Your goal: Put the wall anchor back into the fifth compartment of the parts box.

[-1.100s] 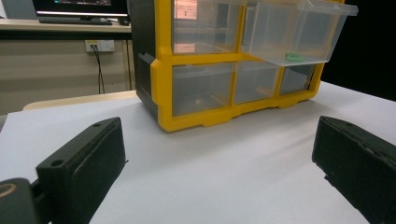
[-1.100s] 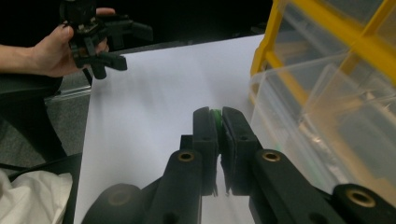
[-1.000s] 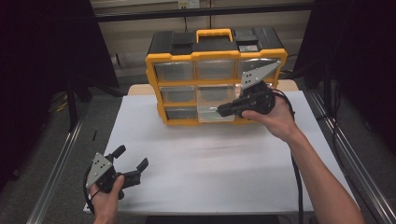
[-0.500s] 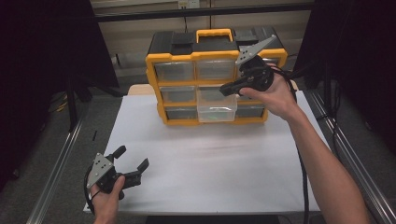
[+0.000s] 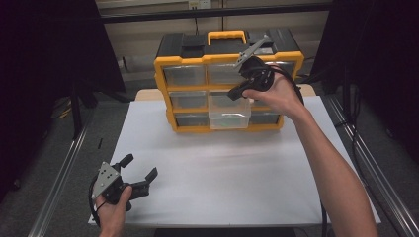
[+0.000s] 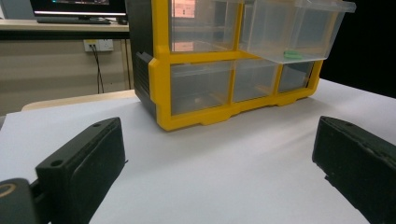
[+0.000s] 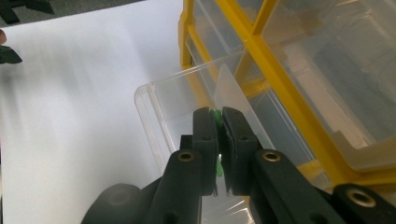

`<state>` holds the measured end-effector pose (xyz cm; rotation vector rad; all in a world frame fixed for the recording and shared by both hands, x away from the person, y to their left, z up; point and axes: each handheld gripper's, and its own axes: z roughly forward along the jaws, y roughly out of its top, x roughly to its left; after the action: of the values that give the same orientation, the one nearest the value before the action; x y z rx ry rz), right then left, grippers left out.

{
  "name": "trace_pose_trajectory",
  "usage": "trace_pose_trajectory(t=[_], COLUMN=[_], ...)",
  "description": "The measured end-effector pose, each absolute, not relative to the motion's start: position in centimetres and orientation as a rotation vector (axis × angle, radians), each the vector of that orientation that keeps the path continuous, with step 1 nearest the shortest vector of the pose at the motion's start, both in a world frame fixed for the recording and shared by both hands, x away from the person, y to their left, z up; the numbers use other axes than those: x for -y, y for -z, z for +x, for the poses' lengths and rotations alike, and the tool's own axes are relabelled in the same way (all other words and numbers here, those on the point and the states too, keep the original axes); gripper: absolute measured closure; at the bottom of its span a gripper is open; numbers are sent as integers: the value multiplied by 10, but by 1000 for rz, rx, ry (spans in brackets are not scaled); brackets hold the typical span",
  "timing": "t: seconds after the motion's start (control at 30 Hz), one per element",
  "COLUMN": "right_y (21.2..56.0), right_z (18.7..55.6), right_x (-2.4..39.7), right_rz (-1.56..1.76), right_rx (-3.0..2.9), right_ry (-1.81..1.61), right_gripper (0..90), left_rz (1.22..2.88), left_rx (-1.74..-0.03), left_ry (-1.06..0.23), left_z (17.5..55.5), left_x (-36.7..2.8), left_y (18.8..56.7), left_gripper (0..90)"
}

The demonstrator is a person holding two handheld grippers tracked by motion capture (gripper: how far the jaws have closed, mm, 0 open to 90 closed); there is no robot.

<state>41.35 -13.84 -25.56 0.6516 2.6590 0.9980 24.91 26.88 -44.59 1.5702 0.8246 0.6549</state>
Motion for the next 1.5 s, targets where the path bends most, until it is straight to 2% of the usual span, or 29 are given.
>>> trace_pose_trajectory(t=[0.6,0.7,0.77,0.87,1.0,1.17,1.33,1.4,1.5], right_y=[279,281,282,279,272,271,279,282,287], right_z=[431,431,431,427,422,416,406,399,391], right_x=[124,123,125,129,134,143,155,161,172], right_rz=[745,751,774,754,761,795,810,847,891], right_rx=[-2752,-2733,-2714,-2689,-2618,-2555,-2484,-2417,-2347], right_ry=[-736,-752,-777,-861,-964,-1078,-1160,-1212,-1283], right_gripper=[836,768,637,522,268,78,14,31,10], left_rz=[1574,1570,1571,1570,1589,1574,1580,1580,1573], left_rx=[-820,-824,-825,-817,-816,-822,-831,-831,-828], left_ry=[-648,-656,-658,-661,-656,-662,-662,-657,-656], left_z=[250,249,249,249,249,250,250,250,252], left_x=[-269,-269,-269,-269,-270,-268,-268,-268,-267], left_y=[446,446,446,446,446,447,447,447,447], left_gripper=[27,27,27,27,27,27,27,27,27])
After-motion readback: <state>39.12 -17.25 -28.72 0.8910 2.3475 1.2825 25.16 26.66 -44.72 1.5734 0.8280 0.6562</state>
